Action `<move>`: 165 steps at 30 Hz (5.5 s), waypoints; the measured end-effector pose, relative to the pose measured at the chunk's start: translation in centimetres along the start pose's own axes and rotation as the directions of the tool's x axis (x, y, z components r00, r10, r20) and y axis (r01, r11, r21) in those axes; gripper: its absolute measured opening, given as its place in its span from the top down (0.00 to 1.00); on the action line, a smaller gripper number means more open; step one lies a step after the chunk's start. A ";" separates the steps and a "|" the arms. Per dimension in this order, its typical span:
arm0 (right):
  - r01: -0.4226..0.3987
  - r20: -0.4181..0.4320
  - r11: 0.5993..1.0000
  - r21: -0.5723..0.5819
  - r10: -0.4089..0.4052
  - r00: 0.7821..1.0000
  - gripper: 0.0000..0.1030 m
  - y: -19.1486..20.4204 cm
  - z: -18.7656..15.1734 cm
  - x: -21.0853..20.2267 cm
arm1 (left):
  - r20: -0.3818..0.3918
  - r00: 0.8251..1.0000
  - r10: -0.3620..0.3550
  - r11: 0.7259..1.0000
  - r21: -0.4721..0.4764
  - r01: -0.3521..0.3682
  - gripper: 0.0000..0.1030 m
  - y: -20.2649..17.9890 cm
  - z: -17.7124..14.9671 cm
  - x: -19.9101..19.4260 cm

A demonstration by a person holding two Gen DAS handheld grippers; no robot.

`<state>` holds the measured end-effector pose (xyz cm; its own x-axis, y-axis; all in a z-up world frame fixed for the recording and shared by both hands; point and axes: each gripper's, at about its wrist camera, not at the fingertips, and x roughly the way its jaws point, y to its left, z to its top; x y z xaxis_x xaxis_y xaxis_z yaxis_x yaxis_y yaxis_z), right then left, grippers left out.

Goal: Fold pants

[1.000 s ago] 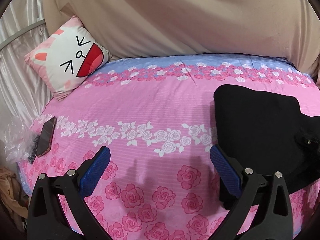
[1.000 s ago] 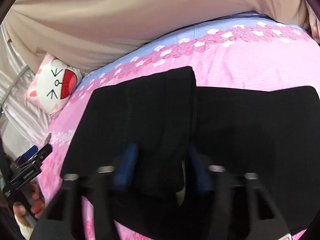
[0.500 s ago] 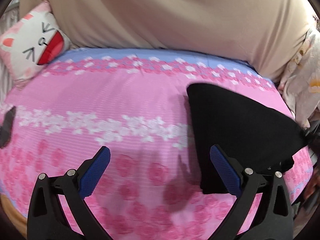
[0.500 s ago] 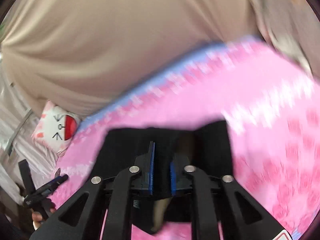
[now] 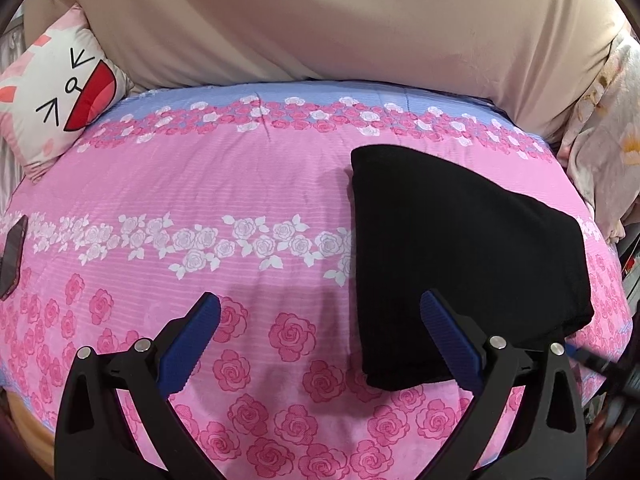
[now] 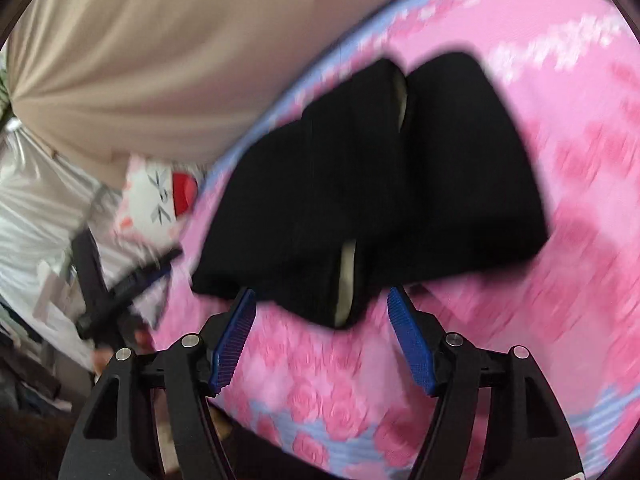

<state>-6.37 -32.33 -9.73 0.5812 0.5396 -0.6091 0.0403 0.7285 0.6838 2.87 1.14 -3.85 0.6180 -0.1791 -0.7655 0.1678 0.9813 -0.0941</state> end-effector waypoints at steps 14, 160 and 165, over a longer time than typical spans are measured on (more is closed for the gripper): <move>0.351 0.154 0.918 -0.186 -0.326 0.933 0.76 1.7 5.1 -2.6 | -0.018 1.000 -0.009 0.999 -0.040 0.008 0.05 1.3 -0.1 0.3; 0.357 0.277 0.859 -0.368 -0.265 0.923 0.78 11.7 -0.1 3.7 | -0.017 0.979 0.203 0.966 0.165 -0.198 0.09 3.2 -7.2 -0.5; 0.366 0.251 0.866 -0.341 -0.291 0.923 0.83 10.1 -1.4 5.2 | -0.019 0.978 0.206 0.964 0.178 -0.200 0.08 3.3 -7.3 -0.1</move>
<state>-4.11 -21.57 -6.54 0.7287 0.1800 -0.6608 -0.0293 0.9722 0.2325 -2.26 4.89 -8.71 0.6249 0.0283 -0.7802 0.1749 0.9689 0.1752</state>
